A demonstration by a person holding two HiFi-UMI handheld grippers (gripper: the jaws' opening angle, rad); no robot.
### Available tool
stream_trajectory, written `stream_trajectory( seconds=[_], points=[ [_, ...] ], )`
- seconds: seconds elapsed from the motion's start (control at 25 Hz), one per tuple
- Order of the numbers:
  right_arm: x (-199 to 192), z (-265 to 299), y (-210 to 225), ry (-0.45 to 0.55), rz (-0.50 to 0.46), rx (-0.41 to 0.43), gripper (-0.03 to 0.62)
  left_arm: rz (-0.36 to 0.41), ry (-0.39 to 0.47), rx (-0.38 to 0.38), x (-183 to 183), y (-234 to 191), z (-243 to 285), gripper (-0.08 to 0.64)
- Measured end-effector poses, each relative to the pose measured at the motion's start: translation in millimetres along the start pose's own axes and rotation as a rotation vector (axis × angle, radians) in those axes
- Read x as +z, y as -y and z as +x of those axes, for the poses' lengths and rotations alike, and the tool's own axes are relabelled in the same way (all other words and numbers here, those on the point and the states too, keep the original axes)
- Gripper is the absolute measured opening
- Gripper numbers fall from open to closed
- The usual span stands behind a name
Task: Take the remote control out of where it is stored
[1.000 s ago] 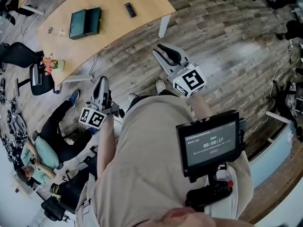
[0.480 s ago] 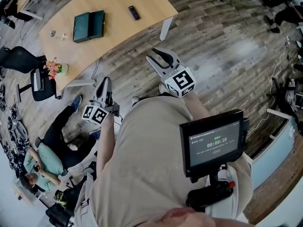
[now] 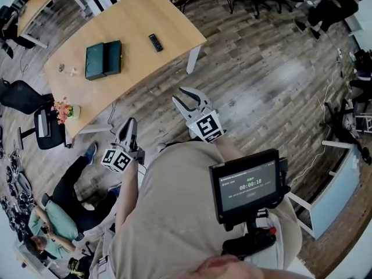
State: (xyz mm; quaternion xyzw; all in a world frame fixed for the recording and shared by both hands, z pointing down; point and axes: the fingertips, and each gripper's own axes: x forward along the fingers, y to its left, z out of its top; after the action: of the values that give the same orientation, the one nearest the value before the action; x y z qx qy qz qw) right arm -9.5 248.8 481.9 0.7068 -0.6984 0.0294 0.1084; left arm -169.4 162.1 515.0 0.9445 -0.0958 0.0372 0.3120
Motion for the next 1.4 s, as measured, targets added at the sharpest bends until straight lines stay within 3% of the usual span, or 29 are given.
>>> stream_trajectory(
  seconds=[0.28,0.6,1.04,1.4],
  points=[
    [-11.6,-9.1,18.7,-0.005,0.031,-0.055,0.106,0.014,-0.034,-0.035,-5.0,11.6,23.5,0.008],
    [-32.0,-26.5,53.8,-0.007,0.079,-0.095,0.106,0.088,-0.048,-0.059,-8.5,42.7,57.4,0.008],
    [-62.3,-75.8,118.6,0.009,0.283,-0.131,0.106,0.106,-0.076,-0.063,-34.8,87.2,101.9,0.008],
    [-67.6,-113.0,153.9,0.0,0.187,-0.082,0.08,0.069,-0.068,-0.063,-63.7,124.9,138.8,0.008]
  ],
)
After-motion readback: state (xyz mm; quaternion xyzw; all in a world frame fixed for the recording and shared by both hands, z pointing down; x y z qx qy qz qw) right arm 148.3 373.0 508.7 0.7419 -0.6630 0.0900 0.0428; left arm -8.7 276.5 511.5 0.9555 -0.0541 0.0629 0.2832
